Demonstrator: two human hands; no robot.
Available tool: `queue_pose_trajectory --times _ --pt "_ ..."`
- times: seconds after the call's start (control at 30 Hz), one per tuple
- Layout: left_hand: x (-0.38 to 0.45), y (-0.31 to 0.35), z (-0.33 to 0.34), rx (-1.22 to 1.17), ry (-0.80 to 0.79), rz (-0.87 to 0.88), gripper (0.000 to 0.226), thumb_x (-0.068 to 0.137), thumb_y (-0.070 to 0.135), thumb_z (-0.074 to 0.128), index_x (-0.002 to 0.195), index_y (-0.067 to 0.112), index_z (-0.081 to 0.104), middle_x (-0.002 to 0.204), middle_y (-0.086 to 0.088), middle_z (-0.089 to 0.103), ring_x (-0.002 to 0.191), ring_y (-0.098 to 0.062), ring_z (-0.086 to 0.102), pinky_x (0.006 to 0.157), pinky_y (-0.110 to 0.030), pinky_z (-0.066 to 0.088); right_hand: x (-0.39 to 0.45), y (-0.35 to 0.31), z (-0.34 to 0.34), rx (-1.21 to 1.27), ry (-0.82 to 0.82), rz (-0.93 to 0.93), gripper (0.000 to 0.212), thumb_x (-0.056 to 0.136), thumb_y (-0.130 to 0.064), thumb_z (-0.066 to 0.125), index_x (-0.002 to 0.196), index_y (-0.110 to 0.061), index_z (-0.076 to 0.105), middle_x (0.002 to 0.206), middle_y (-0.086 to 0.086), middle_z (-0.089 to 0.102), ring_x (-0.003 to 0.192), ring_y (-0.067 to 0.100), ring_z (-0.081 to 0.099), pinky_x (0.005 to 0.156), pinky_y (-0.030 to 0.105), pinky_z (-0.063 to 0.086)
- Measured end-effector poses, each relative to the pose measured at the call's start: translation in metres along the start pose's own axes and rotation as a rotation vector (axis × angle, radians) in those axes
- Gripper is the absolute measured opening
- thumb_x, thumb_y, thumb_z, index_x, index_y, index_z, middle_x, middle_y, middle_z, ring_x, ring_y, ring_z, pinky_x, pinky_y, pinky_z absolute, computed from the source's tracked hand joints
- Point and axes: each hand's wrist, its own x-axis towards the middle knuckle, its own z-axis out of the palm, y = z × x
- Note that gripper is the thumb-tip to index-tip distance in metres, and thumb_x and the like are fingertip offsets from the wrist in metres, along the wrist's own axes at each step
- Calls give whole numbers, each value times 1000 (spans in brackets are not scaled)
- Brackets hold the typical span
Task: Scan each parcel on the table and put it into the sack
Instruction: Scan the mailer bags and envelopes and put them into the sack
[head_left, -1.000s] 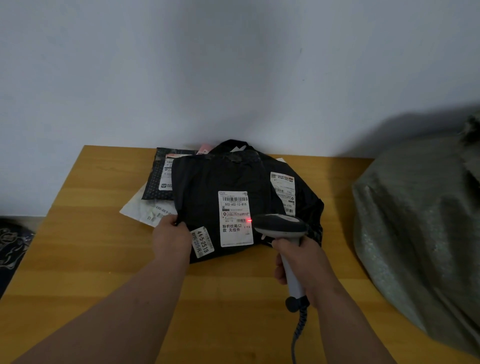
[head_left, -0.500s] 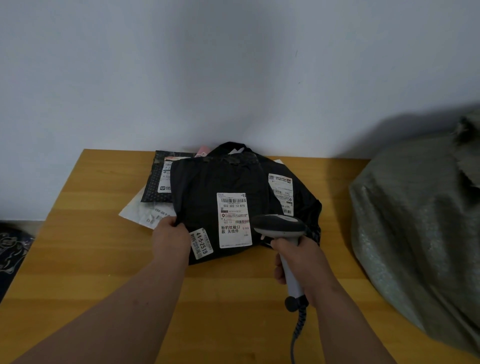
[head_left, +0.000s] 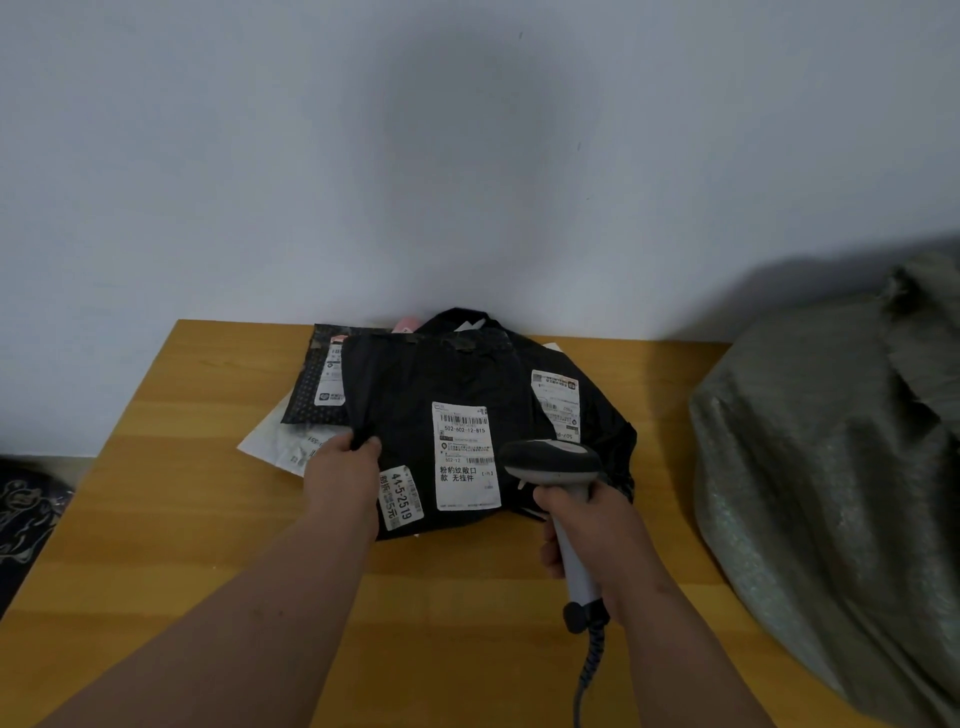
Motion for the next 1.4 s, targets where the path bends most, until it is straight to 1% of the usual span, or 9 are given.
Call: queue_pose_trajectory --times 0.13,0.4,0.67,0.87,1.07,1.17,1.23,1.3,1.4 --pt "-8 11 1 114 17 139 32 93 28 59 125 23 61 107 -9 65 92 -29 65 83 -52 56 -4 -4 -2 -2 13 -27 19 92 -20 67 96 -1 64 71 13 62 60 26 61 56 35 50" --pt "-59 39 -13 334 -36 517 32 98 28 52 127 22 64 110 -6 69 95 -27 65 84 -47 55 -47 -11 -4 -17 59 -110 17 92 -24 66 94 -7 65 75 13 64 58 23 63 59 35 52" --pt "-132 64 -43 166 -140 664 35 100 19 52 133 12 58 127 -5 62 113 -22 57 102 -36 44 -125 -14 -13 13 141 -267 13 91 -25 65 93 -13 66 77 7 67 57 16 63 55 27 51" --pt "-186 77 -40 137 -236 816 35 99 22 52 133 16 60 126 -7 64 110 -26 61 102 -45 47 -189 -12 -43 49 225 -372 11 91 -20 64 89 -9 63 68 6 62 51 15 59 51 27 49" --pt "-246 99 -17 47 -308 956 32 99 17 49 127 20 64 109 4 67 98 -21 62 93 -41 51 -250 -28 -88 115 329 -500 11 90 -18 62 85 -9 58 64 4 61 45 11 59 48 25 48" --pt "-288 117 -2 -14 -314 1108 34 98 10 47 123 20 67 89 15 62 89 -16 59 84 -32 49 -276 -40 -116 154 383 -588 12 88 -19 64 82 -11 59 64 5 61 50 15 61 56 33 55" --pt "-321 131 12 -79 -341 1227 36 97 8 45 117 27 68 84 14 64 87 -17 61 85 -36 52 -290 -46 -139 171 418 -652 12 87 -22 67 82 -12 61 64 5 62 54 17 61 62 38 58" --pt "-354 144 32 -109 -356 1331 38 97 7 42 113 29 69 89 3 69 87 -18 62 86 -36 53 -302 -49 -165 214 451 -701 13 88 -22 69 86 -11 62 64 6 63 54 19 60 63 41 57" --pt "-408 160 73 -148 -398 1466 40 97 6 43 122 25 68 112 6 69 100 -9 61 91 -17 48 -318 -46 -209 288 520 -722 14 86 -21 71 85 -11 62 64 6 65 54 22 62 61 41 56"
